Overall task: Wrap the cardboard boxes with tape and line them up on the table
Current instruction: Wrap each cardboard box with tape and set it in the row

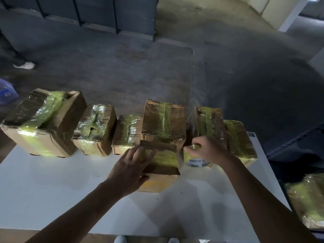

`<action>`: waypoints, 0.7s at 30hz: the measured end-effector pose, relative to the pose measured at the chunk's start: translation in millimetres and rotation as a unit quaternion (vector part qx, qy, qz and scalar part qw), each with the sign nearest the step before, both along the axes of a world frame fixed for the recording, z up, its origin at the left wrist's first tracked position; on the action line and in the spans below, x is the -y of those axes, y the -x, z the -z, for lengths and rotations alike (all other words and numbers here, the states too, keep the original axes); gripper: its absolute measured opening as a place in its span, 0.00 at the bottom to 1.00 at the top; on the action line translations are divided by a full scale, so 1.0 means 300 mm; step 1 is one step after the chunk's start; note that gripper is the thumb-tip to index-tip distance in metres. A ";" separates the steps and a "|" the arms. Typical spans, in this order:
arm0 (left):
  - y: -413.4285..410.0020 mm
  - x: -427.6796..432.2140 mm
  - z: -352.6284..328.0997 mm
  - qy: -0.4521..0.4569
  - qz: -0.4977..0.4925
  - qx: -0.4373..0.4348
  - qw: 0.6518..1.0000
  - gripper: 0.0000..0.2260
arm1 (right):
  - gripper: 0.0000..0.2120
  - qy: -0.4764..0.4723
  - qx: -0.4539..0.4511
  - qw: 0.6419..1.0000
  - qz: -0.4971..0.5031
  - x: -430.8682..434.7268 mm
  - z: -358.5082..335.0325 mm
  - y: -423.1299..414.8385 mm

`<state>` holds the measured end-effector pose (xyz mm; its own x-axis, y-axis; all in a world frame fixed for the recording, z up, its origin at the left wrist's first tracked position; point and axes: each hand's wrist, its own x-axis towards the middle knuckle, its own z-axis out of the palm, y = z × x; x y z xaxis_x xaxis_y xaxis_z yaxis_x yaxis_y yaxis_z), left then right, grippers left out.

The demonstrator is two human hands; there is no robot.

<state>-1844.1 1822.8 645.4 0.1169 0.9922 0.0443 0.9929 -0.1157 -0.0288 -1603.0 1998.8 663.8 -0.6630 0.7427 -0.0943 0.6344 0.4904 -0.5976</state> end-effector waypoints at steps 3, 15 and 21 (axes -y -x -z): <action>-0.001 -0.004 -0.005 -0.014 0.005 -0.014 1.000 0.41 | 0.15 0.035 0.031 0.999 -0.009 0.008 0.027 0.016; -0.142 -0.062 0.006 0.141 -0.054 -0.078 0.985 0.47 | 0.16 0.084 0.114 0.990 -0.028 0.056 0.150 0.099; -0.187 -0.098 0.004 0.170 -0.088 -0.058 0.980 0.37 | 0.09 0.050 0.092 0.994 -0.017 0.085 0.160 0.091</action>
<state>-1787.9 1852.3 644.3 -0.0728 0.9527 -0.2952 0.9905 0.0346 -0.1328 -1630.2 1973.3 615.7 -0.6519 0.7012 -0.2889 0.7220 0.4573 -0.5192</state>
